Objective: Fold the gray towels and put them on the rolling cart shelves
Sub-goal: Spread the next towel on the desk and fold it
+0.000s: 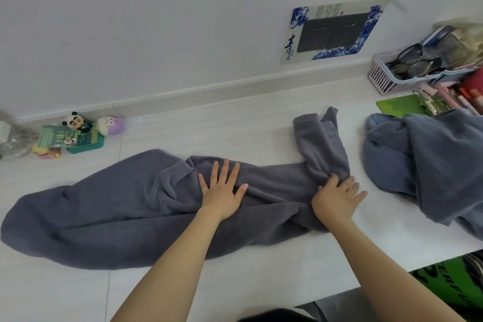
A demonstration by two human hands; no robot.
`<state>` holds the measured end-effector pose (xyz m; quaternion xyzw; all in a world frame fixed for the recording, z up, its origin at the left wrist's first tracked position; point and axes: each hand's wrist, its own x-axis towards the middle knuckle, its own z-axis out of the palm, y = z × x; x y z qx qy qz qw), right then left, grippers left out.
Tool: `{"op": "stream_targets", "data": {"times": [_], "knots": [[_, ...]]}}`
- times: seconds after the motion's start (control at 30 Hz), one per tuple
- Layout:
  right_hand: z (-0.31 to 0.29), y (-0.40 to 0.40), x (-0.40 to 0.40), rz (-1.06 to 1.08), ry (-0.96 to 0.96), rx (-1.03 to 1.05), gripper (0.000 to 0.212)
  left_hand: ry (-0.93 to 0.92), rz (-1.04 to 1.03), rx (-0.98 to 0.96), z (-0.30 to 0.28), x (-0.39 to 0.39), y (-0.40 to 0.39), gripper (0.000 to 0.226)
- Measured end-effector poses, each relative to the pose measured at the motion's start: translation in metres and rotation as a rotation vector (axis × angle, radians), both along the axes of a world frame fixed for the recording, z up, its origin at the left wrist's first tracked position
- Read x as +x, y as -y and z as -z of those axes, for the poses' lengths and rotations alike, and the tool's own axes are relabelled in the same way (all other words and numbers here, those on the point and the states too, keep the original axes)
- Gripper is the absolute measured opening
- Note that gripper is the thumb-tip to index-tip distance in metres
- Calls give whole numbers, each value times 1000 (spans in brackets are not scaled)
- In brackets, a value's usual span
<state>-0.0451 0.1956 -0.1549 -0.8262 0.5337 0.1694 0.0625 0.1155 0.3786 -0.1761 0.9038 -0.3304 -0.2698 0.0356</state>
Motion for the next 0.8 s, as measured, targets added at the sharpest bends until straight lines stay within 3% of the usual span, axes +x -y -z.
{"op": "stream_targets", "data": {"times": [0.07,0.17,0.2,0.27,0.3,0.37,0.43,0.5,0.6,0.67,0.8], "knots": [[-2,1,6,-4,142,-77,65,-9,-35,-17,-2,-3,6,64],[1,-6,21,-392,469,-75,65,-20,-49,-42,-4,-4,15,63],[2,-9,27,-530,499,-1,58,-20,-46,-50,-3,-3,16,62],[9,-9,37,-722,435,162,66,-5,-41,-56,0,1,16,61],[14,-6,37,-737,376,216,72,13,-37,-57,2,3,15,61],[25,8,30,-556,347,234,69,44,-32,-49,7,6,13,60],[31,24,16,-279,343,147,64,56,-48,-45,9,6,14,60],[29,34,9,-179,324,60,65,52,-103,-70,5,7,21,57],[25,37,20,-303,403,18,57,64,-282,-241,-5,16,36,47],[22,33,35,-431,465,130,52,81,-357,-339,-6,27,40,39],[24,25,63,-679,507,211,70,15,-319,-355,0,46,36,19]]}}
